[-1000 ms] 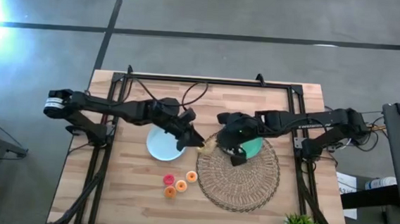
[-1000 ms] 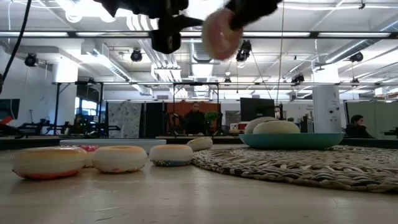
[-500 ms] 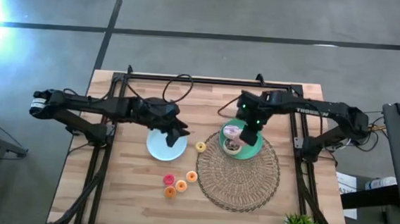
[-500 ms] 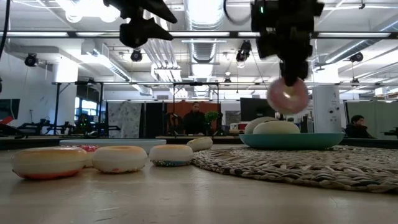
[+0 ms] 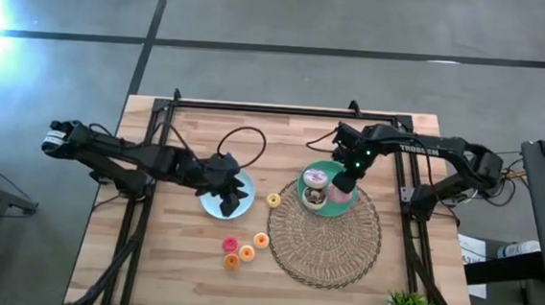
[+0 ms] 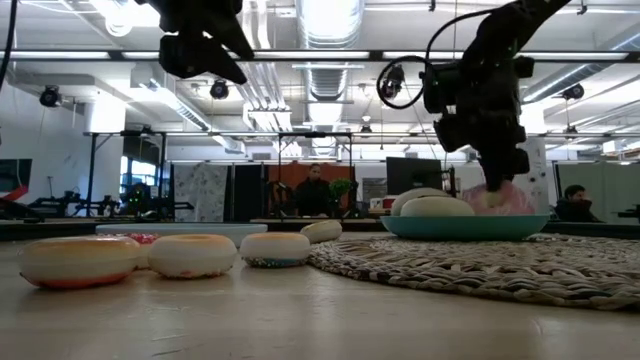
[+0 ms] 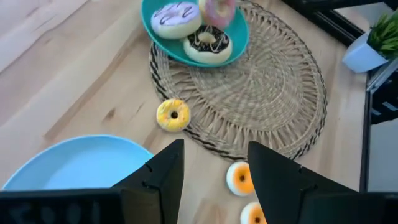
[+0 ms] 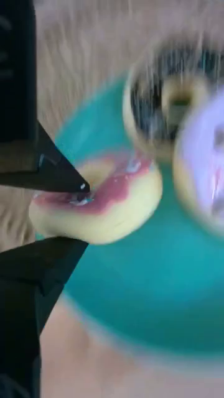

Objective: Pick & Place donuts
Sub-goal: Put the pink doughnut on the green plate, then put the red doughnut on the blue plate

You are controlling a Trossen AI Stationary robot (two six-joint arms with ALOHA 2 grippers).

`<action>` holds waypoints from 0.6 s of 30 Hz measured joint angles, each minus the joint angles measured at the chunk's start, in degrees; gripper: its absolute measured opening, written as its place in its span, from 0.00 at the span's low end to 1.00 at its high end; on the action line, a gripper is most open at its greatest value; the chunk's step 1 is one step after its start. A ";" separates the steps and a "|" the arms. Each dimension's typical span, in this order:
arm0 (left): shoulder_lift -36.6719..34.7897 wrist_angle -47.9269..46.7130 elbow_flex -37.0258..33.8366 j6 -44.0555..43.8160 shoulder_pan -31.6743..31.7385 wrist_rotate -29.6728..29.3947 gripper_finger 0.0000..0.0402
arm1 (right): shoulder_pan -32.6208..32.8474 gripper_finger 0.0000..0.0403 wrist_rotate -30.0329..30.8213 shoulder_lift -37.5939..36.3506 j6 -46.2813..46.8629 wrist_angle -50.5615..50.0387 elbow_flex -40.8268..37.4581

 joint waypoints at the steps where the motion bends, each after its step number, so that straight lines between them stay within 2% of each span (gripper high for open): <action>1: 0.00 -0.24 0.00 -0.35 -0.28 -0.38 0.38 | 0.00 0.30 3.01 0.00 -0.58 -0.66 0.15; 3: 0.00 -1.30 0.00 -1.15 -0.77 -1.21 0.38 | -0.02 0.35 8.10 0.00 -1.87 -1.49 0.89; 11: 0.00 -5.93 0.00 -2.17 -2.22 -2.75 0.38 | 0.26 0.49 20.03 -1.84 -7.07 -1.55 3.19; 14: 0.00 -7.98 -1.08 -2.53 -4.82 -2.64 0.38 | 0.64 0.50 20.88 -4.83 -11.50 -1.28 3.90; 18: 0.78 -7.14 -4.90 0.37 -12.49 -1.94 0.38 | 4.32 0.49 20.66 -11.04 -20.58 -0.89 3.92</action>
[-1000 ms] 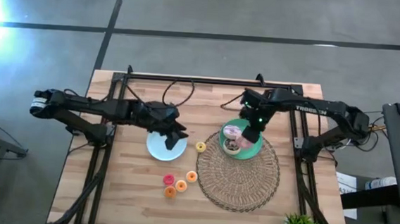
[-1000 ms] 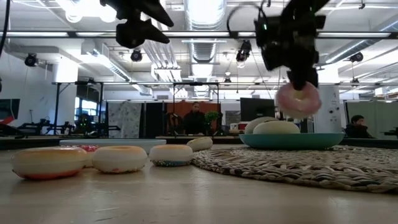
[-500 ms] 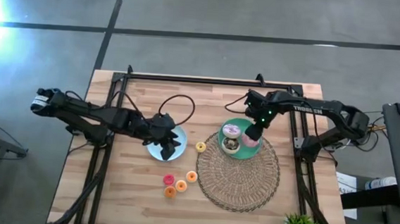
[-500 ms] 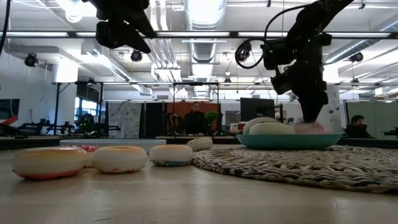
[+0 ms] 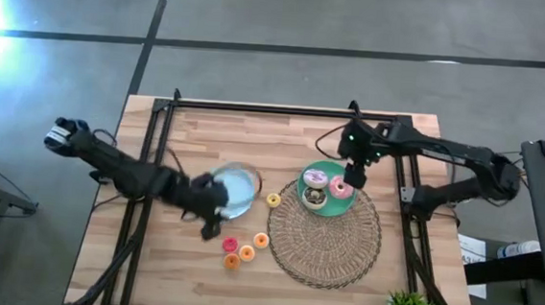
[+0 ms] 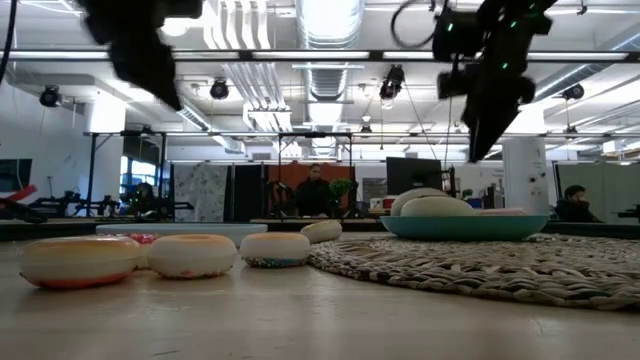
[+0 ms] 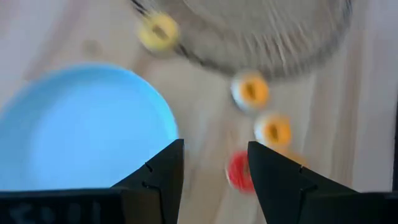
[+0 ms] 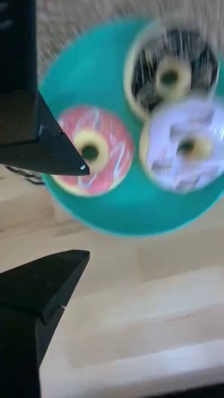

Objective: Pick & Place donuts
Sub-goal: Put the red doughnut on the blue plate

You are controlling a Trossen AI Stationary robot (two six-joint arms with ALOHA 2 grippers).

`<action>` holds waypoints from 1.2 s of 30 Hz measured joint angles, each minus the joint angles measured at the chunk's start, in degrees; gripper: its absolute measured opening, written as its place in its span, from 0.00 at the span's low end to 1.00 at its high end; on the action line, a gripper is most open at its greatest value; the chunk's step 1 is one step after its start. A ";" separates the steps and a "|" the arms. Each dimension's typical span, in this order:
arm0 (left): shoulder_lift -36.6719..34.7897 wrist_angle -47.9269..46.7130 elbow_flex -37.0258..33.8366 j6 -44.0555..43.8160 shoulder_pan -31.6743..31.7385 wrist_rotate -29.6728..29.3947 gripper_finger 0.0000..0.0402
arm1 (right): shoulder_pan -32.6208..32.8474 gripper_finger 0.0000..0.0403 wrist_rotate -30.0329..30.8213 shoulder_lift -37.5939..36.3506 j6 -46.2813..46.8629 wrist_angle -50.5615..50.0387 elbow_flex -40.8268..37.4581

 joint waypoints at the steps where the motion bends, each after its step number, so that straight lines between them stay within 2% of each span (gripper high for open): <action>1: 0.76 0.38 -1.01 0.08 -2.05 0.05 0.38 | 1.35 0.49 -0.07 -1.46 -1.36 0.13 -0.15; 4: 4.30 0.82 -3.60 0.26 -7.01 -0.35 0.38 | 5.63 0.48 -0.19 -4.37 -1.23 1.37 -0.75; 8: 10.33 5.69 -4.43 1.66 -8.24 0.19 0.38 | 9.78 0.48 -0.22 -4.20 4.76 3.21 -0.97; 15: 19.67 7.79 0.72 10.55 -11.23 0.58 0.38 | 14.57 0.48 -0.18 -3.08 7.72 3.47 -0.99; 21: 24.00 7.59 2.85 12.72 -13.22 -0.51 0.37 | 14.83 0.48 0.01 -3.15 9.52 4.10 -1.01; 26: 25.93 7.54 2.93 14.13 -13.57 -0.75 0.32 | 14.83 0.48 0.00 -3.15 10.47 4.30 -1.01; 30: 27.22 7.63 2.83 17.35 -13.45 -3.09 0.26 | 14.83 0.47 0.02 -3.15 11.23 4.60 -1.01; 36: 28.03 8.18 2.78 18.25 -12.89 -2.99 0.13 | 14.83 0.48 0.02 -3.15 13.05 4.66 -1.03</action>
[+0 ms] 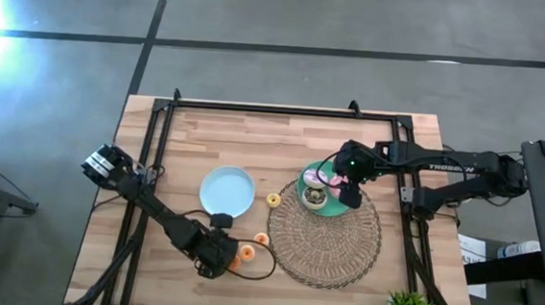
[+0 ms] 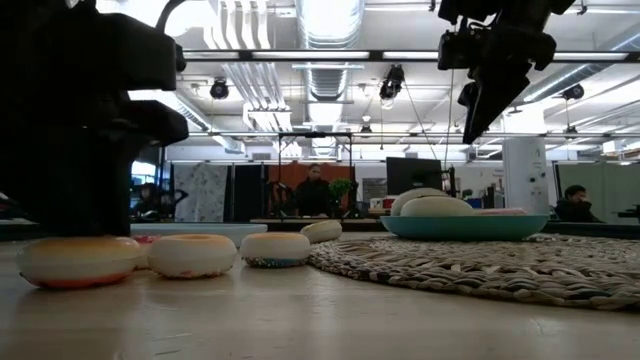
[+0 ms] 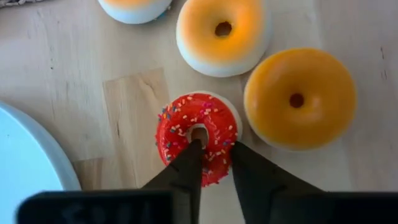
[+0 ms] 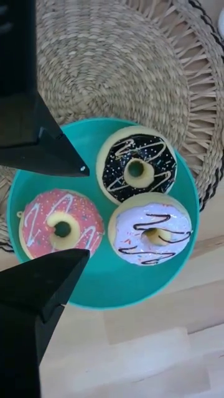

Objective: Pick & Place donuts
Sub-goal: Put the red doughnut on the blue plate, then put the yellow doughnut on the blue plate

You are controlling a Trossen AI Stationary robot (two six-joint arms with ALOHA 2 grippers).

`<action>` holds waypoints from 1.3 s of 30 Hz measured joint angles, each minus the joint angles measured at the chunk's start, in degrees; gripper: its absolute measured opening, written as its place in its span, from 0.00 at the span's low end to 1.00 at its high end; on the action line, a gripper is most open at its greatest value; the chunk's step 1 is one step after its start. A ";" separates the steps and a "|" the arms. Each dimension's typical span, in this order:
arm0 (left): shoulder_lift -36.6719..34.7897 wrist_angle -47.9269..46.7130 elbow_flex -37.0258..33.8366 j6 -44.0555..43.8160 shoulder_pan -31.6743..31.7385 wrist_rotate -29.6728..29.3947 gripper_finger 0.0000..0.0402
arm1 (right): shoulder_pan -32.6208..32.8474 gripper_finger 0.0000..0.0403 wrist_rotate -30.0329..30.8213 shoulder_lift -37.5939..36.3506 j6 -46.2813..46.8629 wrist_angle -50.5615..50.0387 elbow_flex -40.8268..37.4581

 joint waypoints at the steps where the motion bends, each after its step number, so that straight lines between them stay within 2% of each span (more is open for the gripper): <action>1: 0.00 0.03 0.00 -0.14 0.00 -0.01 0.10 | 0.00 0.48 0.00 0.00 0.37 -0.01 -0.03; 4: -0.25 -0.72 0.38 -0.89 0.11 -0.01 0.02 | 0.00 0.48 0.00 0.00 0.78 -0.01 -0.05; 9: -2.71 -7.14 4.33 -3.91 0.20 -0.25 0.00 | 0.00 0.48 0.00 0.00 0.74 0.01 -0.05; 14: -8.91 -17.39 7.82 -6.92 1.08 -7.18 0.00 | 0.00 0.48 0.02 0.00 0.43 0.79 -0.07; 17: -12.30 -19.18 4.97 -8.23 4.31 -10.47 0.00 | 0.00 0.48 0.02 0.00 -0.69 2.83 -0.07; 22: -13.29 -15.66 -3.05 -6.28 11.46 -7.93 0.00 | 0.00 0.48 -0.94 0.00 -2.02 4.63 -0.13; 25: -13.21 -13.68 -5.22 -6.22 13.65 -6.98 0.01 | 0.15 0.48 -6.08 0.00 -1.58 4.62 -0.16; 27: -13.11 -11.75 -5.82 -5.98 14.30 -5.73 0.02 | 1.09 0.48 -8.89 0.26 -1.10 5.42 -0.16; 32: -13.25 -8.27 -7.06 -5.81 14.25 -3.89 0.13 | 5.94 0.48 -9.42 2.93 -5.52 14.09 -0.18; 36: -13.30 -11.33 -6.49 -7.26 13.95 -3.13 0.24 | 9.09 0.48 -9.44 7.36 -11.90 21.73 0.46; 39: -14.85 -15.55 -3.62 -9.44 12.80 -3.79 0.31 | 9.58 0.48 -9.34 11.82 -12.78 22.08 3.03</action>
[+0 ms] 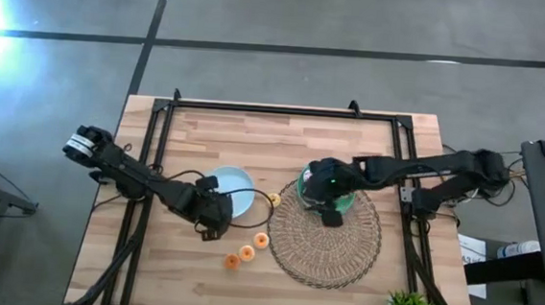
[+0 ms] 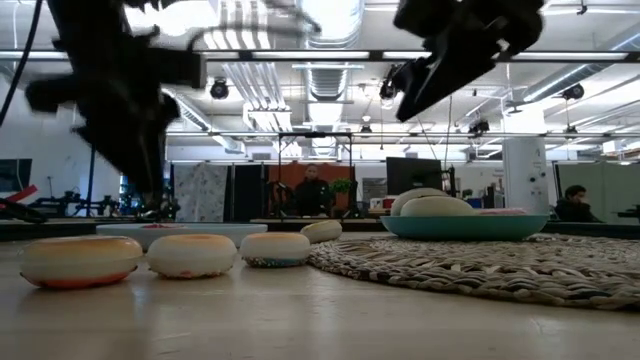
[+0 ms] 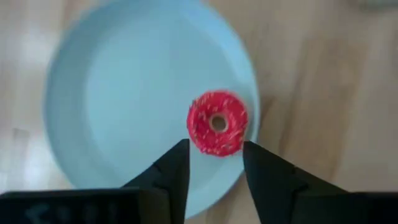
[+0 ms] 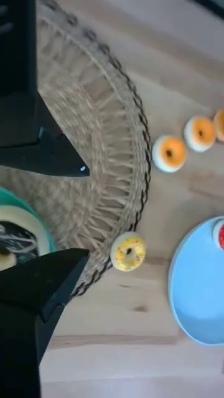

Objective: Pick & Place donuts
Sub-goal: Put the yellow doughnut on the blue plate

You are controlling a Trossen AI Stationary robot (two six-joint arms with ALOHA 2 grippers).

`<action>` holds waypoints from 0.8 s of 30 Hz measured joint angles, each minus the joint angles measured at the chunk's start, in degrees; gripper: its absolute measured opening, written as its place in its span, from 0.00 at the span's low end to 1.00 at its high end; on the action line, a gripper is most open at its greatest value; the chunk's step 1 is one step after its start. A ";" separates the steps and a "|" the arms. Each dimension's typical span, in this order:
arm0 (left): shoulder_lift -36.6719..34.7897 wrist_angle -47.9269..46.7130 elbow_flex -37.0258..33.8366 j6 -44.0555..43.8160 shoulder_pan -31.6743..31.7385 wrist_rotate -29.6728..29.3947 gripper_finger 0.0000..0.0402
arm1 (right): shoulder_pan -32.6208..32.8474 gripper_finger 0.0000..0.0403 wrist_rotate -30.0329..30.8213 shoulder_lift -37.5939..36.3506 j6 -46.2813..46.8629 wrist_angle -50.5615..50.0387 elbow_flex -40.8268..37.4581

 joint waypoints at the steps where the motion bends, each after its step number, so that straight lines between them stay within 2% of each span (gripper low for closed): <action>1: -1.04 -0.71 0.85 -1.06 -0.58 -0.72 0.33 | -0.03 0.48 0.07 1.47 -0.40 0.09 0.84; 4: -4.77 -1.19 2.05 -4.54 -2.34 -1.61 0.36 | 0.02 0.48 0.13 7.14 -3.78 -0.02 3.83; 11: -13.14 -1.57 1.07 -14.49 -6.71 -6.03 0.36 | 0.06 0.48 0.16 19.10 -9.47 -0.72 12.98; 17: -17.01 -6.38 0.47 -20.08 -9.36 -10.22 0.36 | 0.08 0.48 0.13 24.60 -13.02 -0.86 17.98; 24: -22.35 -8.46 0.15 -22.57 -12.16 -15.85 0.37 | 0.08 0.48 0.13 29.43 -13.52 -1.26 20.73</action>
